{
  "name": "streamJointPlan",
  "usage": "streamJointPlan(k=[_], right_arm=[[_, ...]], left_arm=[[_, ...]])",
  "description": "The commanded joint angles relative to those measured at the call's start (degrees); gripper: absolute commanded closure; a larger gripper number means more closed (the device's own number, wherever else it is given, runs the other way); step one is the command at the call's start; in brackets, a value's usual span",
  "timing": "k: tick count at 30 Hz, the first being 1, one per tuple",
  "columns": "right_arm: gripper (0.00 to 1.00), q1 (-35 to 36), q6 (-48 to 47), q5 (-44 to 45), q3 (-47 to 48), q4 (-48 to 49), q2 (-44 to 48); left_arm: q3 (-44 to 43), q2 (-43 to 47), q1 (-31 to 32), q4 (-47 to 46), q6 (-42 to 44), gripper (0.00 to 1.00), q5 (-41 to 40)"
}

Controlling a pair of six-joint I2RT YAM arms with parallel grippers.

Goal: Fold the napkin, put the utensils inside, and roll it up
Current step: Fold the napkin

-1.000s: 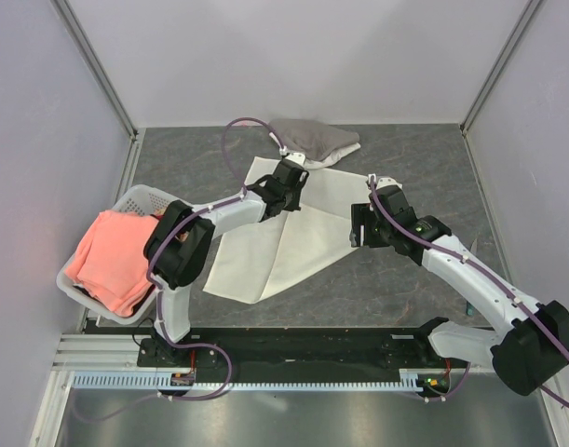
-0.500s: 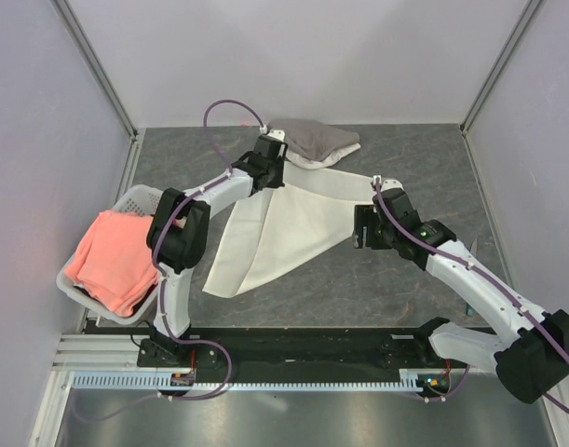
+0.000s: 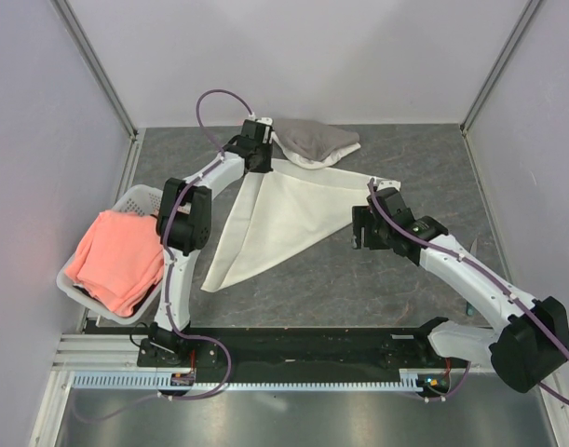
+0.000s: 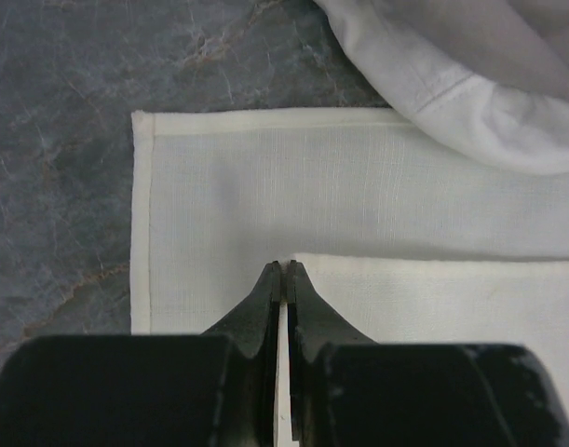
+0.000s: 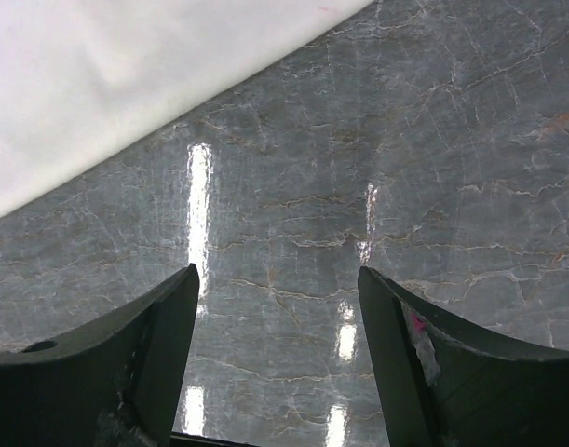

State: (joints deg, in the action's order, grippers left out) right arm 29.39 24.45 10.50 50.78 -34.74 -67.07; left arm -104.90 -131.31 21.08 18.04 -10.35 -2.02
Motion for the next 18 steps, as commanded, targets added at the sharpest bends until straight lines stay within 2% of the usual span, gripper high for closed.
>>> streamJointPlan(k=[1,8,18], right_arm=[[0.22,-0.2,0.0,1.0,1.6,1.2,-1.4],[0.22,-0.1,-0.3,0.5,1.9,1.6,-2.5],[0.22,-0.2,-0.2,0.3,1.9,2.1,-3.9]], left_arm=[[-6.0,-2.4,-1.1,1.4,4.0,0.98,1.7],[-12.3,-5.9,-2.3,3.2,5.1,0.98,1.8],[-17.1,-6.9,-3.8,3.3,5.0,0.98,3.9]])
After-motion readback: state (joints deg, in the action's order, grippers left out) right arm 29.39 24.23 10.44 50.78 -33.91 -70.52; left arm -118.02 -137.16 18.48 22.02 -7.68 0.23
